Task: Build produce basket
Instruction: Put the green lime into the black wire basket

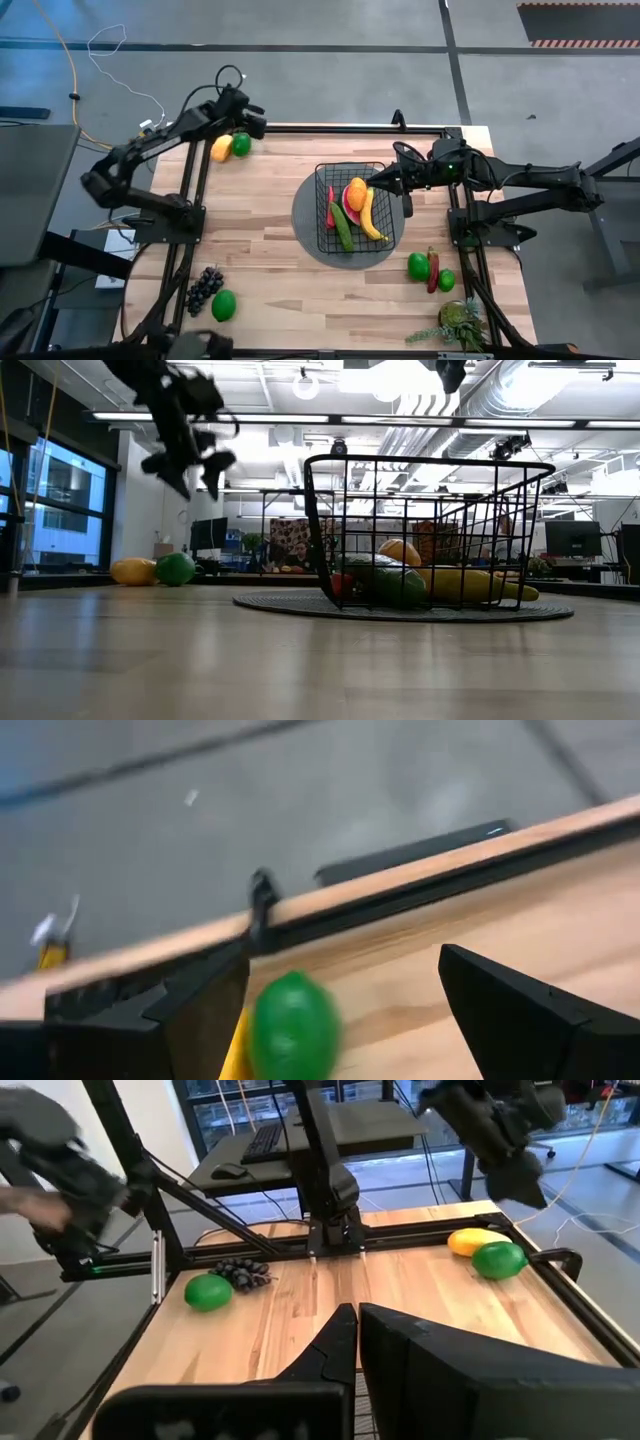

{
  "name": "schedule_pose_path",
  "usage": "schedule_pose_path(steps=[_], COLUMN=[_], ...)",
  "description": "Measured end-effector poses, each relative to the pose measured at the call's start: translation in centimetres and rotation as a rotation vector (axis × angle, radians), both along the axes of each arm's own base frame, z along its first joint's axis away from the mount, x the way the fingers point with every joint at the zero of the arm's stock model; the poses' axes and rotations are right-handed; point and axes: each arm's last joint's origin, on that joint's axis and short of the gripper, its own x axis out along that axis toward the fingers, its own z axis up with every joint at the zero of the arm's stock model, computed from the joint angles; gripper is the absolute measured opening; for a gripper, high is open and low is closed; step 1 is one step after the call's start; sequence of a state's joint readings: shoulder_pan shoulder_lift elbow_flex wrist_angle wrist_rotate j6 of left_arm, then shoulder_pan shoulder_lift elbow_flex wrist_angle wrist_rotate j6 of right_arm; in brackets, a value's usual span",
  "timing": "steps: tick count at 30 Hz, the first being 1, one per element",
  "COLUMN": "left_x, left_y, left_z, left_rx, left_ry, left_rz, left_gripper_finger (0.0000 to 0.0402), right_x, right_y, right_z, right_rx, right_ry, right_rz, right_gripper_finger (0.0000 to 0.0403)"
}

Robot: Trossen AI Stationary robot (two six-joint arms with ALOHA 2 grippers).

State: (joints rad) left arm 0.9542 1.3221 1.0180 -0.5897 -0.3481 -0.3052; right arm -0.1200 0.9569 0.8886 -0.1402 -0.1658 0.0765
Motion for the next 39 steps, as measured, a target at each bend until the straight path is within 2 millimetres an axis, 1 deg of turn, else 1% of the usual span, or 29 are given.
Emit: schedule_pose_path(steps=[3, 6, 10, 13, 21, 31, 39], left_x=[-0.4, -0.6, -0.5, -0.4, -0.4, -0.3, 0.3], left_y=[1.8, 3.1, 4.1, 4.4, 4.5, 4.0, 3.3], left_z=[-2.2, -4.2, -6.4, -7.4, -8.6, -8.8, -9.4], left_rx=[-0.072, -0.136, -0.209, -0.260, -0.298, -0.348, -0.353], left_ry=[0.010, 0.032, 0.033, 0.009, 0.089, 0.084, 0.077], left_rz=[0.094, 0.143, 0.192, 0.194, 0.202, 0.200, 0.207], left_gripper_finger=[0.0317, 0.0317, 0.0317, 0.0317, 0.0317, 0.0316, 0.0316], right_x=[0.0, 0.0, 0.0, 0.0, 0.0, 0.1, 0.1], right_y=[0.0, 0.0, 0.0, 0.0, 0.0, 0.0, 0.0], right_z=[0.0, 0.0, 0.0, 0.0, 0.0, -0.3, -0.4], right_rx=[0.012, 0.013, 0.027, 0.029, 0.027, 0.029, 0.031], right_ry=[0.001, 0.001, 0.001, 0.001, 0.003, 0.023, 0.042], right_rz=[-0.003, -0.003, -0.007, -0.009, -0.008, -0.009, -0.008], right_gripper_finger=[0.0000, 0.0000, 0.0000, 0.0000, 0.0000, 0.0000, 0.0000])
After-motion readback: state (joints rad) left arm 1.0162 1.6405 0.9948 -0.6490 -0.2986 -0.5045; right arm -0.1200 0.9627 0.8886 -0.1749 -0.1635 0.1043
